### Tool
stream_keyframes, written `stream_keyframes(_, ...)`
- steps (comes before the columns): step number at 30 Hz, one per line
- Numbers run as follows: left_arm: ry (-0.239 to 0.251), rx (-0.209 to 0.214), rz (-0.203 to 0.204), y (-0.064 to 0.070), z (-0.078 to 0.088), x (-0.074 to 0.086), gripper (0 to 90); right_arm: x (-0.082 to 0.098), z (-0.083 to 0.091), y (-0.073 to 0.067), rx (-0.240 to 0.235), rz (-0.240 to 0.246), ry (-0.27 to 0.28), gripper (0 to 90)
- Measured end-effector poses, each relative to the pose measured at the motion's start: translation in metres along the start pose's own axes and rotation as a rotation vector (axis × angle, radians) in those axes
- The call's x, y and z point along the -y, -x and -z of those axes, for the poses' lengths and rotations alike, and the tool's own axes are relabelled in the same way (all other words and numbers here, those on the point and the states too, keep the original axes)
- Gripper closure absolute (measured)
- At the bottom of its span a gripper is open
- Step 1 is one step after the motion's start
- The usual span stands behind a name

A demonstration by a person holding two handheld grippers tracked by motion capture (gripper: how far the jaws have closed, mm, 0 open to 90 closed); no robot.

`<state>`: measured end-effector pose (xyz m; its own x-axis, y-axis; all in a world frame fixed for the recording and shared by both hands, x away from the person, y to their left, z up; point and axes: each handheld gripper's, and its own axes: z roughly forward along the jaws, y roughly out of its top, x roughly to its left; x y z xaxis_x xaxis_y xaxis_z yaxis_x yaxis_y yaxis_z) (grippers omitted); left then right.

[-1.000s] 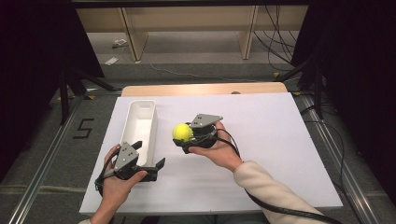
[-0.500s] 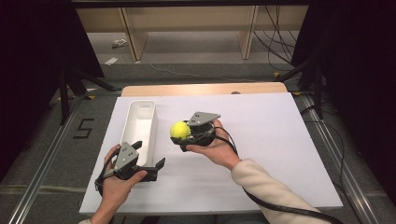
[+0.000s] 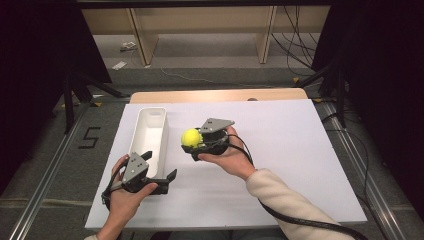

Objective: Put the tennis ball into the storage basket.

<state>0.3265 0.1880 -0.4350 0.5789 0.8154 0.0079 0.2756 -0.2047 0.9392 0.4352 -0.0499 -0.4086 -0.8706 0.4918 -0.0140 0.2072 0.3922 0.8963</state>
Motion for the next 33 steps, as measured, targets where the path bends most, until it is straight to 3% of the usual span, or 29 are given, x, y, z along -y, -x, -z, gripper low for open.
stream_keyframes(33,0.002,0.008,0.005,0.001,0.000,0.000,0.0,-0.014,-0.007,-0.001,-0.002,-0.001,0.001,26.2)
